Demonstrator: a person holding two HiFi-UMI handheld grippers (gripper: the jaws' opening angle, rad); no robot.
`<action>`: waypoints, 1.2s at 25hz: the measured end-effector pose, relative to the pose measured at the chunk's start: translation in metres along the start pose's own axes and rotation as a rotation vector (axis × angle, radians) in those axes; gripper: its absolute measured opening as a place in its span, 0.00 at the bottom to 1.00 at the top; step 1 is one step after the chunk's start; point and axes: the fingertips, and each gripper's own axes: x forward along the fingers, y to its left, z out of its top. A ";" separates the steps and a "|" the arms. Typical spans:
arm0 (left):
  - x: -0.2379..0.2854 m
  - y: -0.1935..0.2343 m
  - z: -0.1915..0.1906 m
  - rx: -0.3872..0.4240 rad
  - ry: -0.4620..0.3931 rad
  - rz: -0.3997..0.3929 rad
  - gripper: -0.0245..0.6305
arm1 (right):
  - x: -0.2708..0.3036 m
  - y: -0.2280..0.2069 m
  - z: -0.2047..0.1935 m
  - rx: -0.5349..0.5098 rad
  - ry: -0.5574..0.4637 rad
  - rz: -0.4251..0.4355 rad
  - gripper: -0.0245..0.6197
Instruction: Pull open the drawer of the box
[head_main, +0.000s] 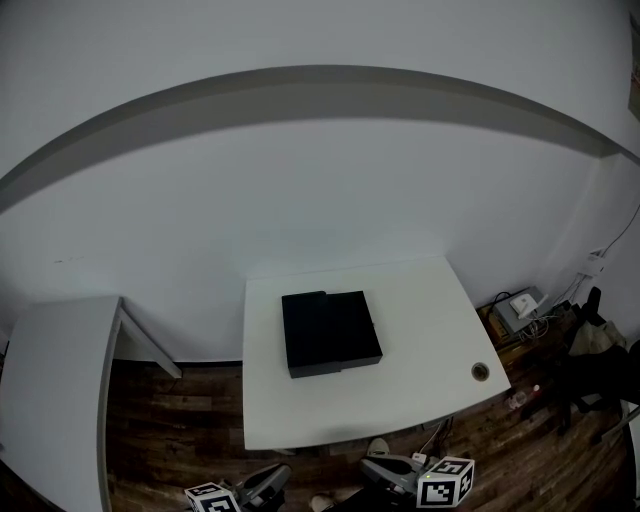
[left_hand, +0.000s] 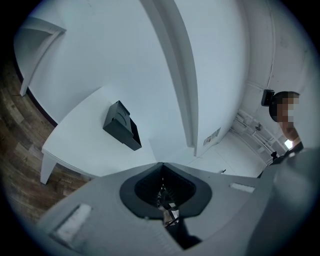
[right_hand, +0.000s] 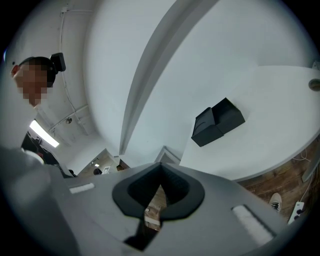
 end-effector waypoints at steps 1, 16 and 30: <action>0.000 0.000 -0.001 0.002 0.003 0.000 0.04 | -0.001 0.000 0.000 0.001 -0.002 0.003 0.04; 0.008 -0.009 0.002 0.001 -0.006 -0.012 0.04 | -0.014 0.001 0.005 -0.017 -0.035 -0.008 0.04; 0.002 -0.010 0.002 -0.011 -0.027 0.004 0.04 | -0.014 0.006 0.003 -0.028 -0.032 0.008 0.04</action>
